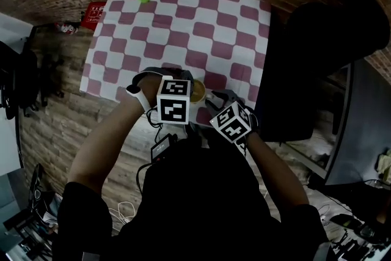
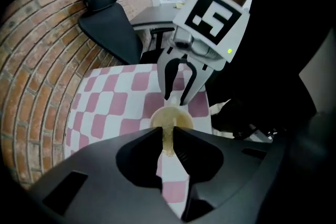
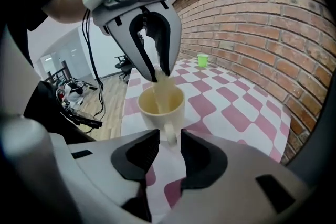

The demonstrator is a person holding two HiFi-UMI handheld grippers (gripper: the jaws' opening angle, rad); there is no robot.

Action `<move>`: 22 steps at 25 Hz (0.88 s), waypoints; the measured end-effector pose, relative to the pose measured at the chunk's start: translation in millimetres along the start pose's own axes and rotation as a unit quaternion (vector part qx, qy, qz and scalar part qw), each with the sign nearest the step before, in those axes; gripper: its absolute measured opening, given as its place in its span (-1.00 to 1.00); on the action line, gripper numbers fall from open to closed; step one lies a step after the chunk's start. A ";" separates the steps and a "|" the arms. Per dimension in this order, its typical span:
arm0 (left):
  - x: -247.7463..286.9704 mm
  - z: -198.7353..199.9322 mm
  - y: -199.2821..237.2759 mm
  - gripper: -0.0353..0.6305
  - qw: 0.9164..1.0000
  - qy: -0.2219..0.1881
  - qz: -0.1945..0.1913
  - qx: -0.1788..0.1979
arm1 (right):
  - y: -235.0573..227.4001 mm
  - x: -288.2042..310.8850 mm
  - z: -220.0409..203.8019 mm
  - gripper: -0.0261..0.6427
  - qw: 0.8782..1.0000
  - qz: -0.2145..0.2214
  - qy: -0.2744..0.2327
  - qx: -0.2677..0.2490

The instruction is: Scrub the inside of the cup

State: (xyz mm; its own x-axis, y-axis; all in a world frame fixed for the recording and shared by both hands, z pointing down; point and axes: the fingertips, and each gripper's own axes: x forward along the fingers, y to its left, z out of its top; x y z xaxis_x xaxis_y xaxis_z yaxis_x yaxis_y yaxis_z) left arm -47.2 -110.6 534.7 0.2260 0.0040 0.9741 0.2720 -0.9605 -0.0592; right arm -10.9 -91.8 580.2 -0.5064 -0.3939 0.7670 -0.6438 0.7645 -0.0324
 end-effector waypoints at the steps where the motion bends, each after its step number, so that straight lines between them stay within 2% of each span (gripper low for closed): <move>1: 11.9 -2.3 -1.9 -0.68 1.000 0.016 0.001 0.002 | -0.1 3.1 0.6 -0.50 1.000 -0.003 0.002 -0.013; 3: 31.7 -4.6 -10.1 -0.68 0.999 0.030 -0.020 -0.020 | -1.1 8.0 2.6 -0.52 0.999 -0.015 0.002 -0.046; 5: 40.8 -5.4 -16.1 -0.68 0.996 0.027 -0.047 -0.064 | -0.7 11.4 2.4 -0.64 0.997 -0.024 0.009 -0.076; 7: 35.1 -2.9 -18.4 -0.68 0.989 0.004 -0.082 -0.124 | 1.3 13.3 0.8 -0.71 0.995 -0.025 0.018 -0.092; 8: 27.2 0.8 -18.2 -0.68 0.982 -0.019 -0.103 -0.156 | 2.0 13.5 0.3 -0.71 0.995 -0.025 0.022 -0.094; 10: 6.5 7.5 -15.8 -0.68 0.960 -0.074 -0.147 -0.225 | 3.1 13.0 -0.2 -0.71 0.995 -0.024 0.027 -0.093; 13: -31.3 7.8 -8.7 -0.68 0.911 -0.154 -0.199 -0.326 | 2.4 12.1 -0.9 -0.71 0.995 -0.023 0.033 -0.095; 14: -44.7 6.8 -4.0 -0.68 0.900 -0.177 -0.201 -0.344 | 0.9 12.1 -0.5 -0.71 0.994 -0.023 0.033 -0.097; 15: -57.2 5.1 1.1 -0.68 0.894 -0.195 -0.195 -0.352 | -0.7 12.1 0.0 -0.71 0.994 -0.023 0.033 -0.098; 16: -67.7 2.4 6.0 -0.68 0.895 -0.205 -0.179 -0.353 | -2.0 12.2 0.5 -0.71 0.994 -0.023 0.032 -0.098; 17: -75.7 -0.9 10.9 -0.68 0.902 -0.206 -0.156 -0.346 | -3.1 12.4 0.7 -0.71 0.995 -0.023 0.031 -0.097; 20: -82.9 -5.4 20.3 -0.68 0.941 -0.168 -0.076 -0.285 | -4.4 13.7 -0.9 -0.71 0.995 -0.024 0.029 -0.093; 22: -74.8 -0.2 17.0 -0.68 0.962 -0.138 -0.048 -0.231 | -2.7 14.2 -3.6 -0.71 0.995 -0.023 0.030 -0.091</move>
State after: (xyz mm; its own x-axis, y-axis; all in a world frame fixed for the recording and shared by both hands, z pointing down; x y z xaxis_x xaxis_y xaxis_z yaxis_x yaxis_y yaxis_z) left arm -59.7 -127.2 460.8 0.4773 0.1110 0.8717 -0.1258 -0.9732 0.1928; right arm -14.3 -97.6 593.4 -0.4412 -0.4033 0.8016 -0.5485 0.8282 0.1148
